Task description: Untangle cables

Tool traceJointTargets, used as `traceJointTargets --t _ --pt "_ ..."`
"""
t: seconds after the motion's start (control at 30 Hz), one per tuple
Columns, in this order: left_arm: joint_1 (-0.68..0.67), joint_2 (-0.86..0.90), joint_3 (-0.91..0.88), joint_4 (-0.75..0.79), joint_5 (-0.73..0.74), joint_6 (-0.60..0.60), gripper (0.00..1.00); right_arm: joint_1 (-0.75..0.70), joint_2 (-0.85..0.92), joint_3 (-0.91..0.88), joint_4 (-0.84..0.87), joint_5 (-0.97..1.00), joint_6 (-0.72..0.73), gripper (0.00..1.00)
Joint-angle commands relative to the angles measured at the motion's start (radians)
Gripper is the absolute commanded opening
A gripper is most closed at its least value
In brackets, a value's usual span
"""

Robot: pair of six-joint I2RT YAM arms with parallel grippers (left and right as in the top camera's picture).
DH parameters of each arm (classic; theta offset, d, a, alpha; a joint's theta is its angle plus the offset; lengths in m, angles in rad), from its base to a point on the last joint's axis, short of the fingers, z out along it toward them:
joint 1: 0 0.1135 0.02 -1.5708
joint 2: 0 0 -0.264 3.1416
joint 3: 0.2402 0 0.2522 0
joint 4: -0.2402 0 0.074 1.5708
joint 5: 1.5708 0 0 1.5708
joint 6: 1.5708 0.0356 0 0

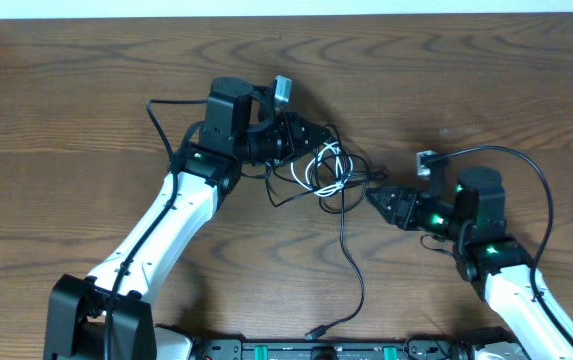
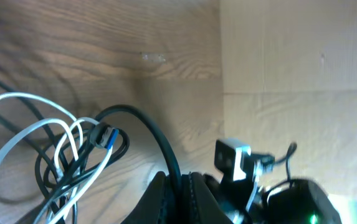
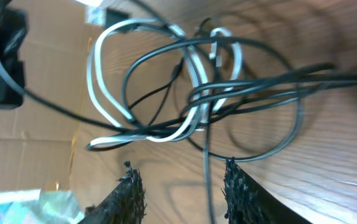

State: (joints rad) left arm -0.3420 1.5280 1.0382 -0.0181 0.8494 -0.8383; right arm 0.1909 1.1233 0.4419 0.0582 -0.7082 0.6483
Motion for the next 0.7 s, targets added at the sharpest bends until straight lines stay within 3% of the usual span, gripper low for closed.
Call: traceJointTargets --t 0.0,0.17,0.27,0.37,0.47,0.57,0.67 --pt "0.004 -0.013 0.005 0.007 -0.032 -0.087 0.08 0.034 0.003 0.004 0.025 -0.049 0.086 0.43" --pt "0.004 -0.013 0.005 0.007 -0.031 -0.06 0.08 0.077 0.003 0.004 0.145 -0.134 0.026 0.54" --pt "0.004 -0.013 0.005 0.007 -0.027 -0.061 0.08 0.107 0.003 0.004 0.182 -0.132 -0.136 0.69" --pt "0.004 -0.013 0.005 0.0 -0.02 -0.09 0.08 0.128 0.003 0.004 0.185 -0.132 -0.35 0.77" --pt "0.004 -0.013 0.005 -0.021 -0.02 -0.168 0.08 0.132 0.003 0.004 0.186 -0.126 -0.509 0.78" --pt "0.004 -0.013 0.005 -0.044 -0.02 -0.213 0.08 0.131 0.003 0.004 0.185 -0.061 -0.57 0.73" --pt "0.004 -0.013 0.005 -0.057 -0.02 -0.226 0.08 0.131 0.003 0.004 0.185 0.045 -0.572 0.74"
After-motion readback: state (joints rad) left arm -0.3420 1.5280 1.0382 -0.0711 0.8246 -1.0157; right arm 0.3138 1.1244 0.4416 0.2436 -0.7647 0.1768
